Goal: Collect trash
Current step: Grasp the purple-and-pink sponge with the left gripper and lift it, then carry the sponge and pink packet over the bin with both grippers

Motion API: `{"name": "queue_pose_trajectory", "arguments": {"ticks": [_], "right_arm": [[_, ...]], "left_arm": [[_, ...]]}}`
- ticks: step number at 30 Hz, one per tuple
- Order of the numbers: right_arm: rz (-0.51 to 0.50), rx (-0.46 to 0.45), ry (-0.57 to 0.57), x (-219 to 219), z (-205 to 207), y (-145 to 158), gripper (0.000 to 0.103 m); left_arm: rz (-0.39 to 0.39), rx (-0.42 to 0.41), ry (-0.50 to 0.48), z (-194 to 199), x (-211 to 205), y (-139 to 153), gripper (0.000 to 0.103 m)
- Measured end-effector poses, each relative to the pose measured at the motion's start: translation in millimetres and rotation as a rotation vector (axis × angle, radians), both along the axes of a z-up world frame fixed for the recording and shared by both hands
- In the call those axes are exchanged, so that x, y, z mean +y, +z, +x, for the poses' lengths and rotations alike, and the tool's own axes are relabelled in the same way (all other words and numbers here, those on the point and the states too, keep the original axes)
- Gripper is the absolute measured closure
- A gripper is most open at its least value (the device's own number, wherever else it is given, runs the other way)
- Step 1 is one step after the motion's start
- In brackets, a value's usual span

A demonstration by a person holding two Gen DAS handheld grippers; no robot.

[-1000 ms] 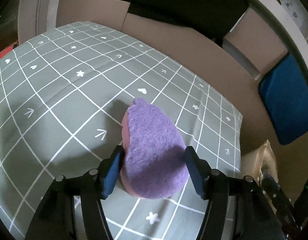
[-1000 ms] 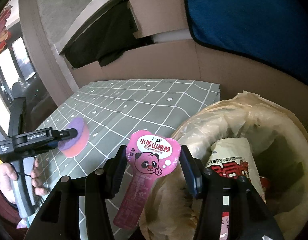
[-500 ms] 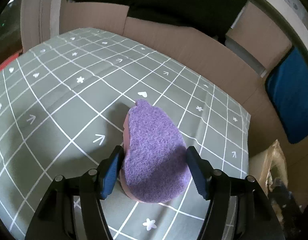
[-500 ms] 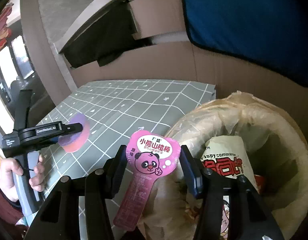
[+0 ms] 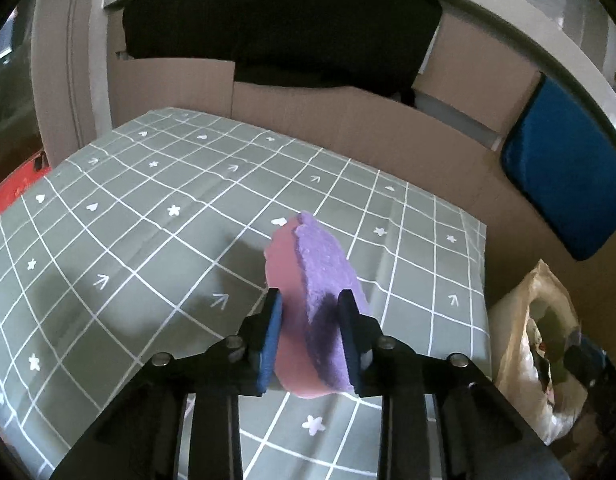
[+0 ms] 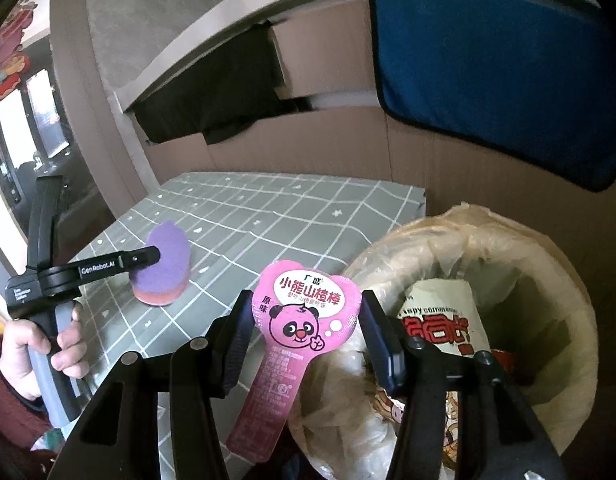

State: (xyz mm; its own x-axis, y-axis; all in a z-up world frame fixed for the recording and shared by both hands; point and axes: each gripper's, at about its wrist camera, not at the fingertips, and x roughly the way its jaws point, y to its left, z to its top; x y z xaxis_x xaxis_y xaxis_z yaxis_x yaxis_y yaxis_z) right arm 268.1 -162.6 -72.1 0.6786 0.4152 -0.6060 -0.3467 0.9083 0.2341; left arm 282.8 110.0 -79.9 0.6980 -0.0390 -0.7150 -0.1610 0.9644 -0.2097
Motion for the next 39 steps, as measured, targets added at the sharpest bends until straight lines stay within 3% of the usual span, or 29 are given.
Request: {"name": "queue_pose_trajectory", "arguments": {"ticks": [4,10,17,34,39], "right_arm": [[-0.002,-0.021,0.011,3.3,-6.0,6.2,0.053],[0.016,0.0,0.003,-0.1,-7.4,3.1,0.053],[0.023,0.006,-0.017,-8.8,-6.9,0.6,0.053],[0.028,0.033,-0.035,-16.6,-4.7,-10.6,0.053],[0.026,0.05,-0.025,-12.3,-2.5,-18.5,0.053]], "left_arm": [[-0.029,-0.015,-0.013,-7.5,4.2,-2.9,0.074],[-0.066,-0.029,-0.037,-10.7,1.0,-7.2,0.063],[-0.09,-0.09,-0.104,-11.5,-14.9,7.8,0.063],[-0.004,-0.107,-0.184,11.4,-43.1,11.6,0.06],[-0.038,-0.117,-0.171,9.3,-31.3,16.1,0.06]]}}
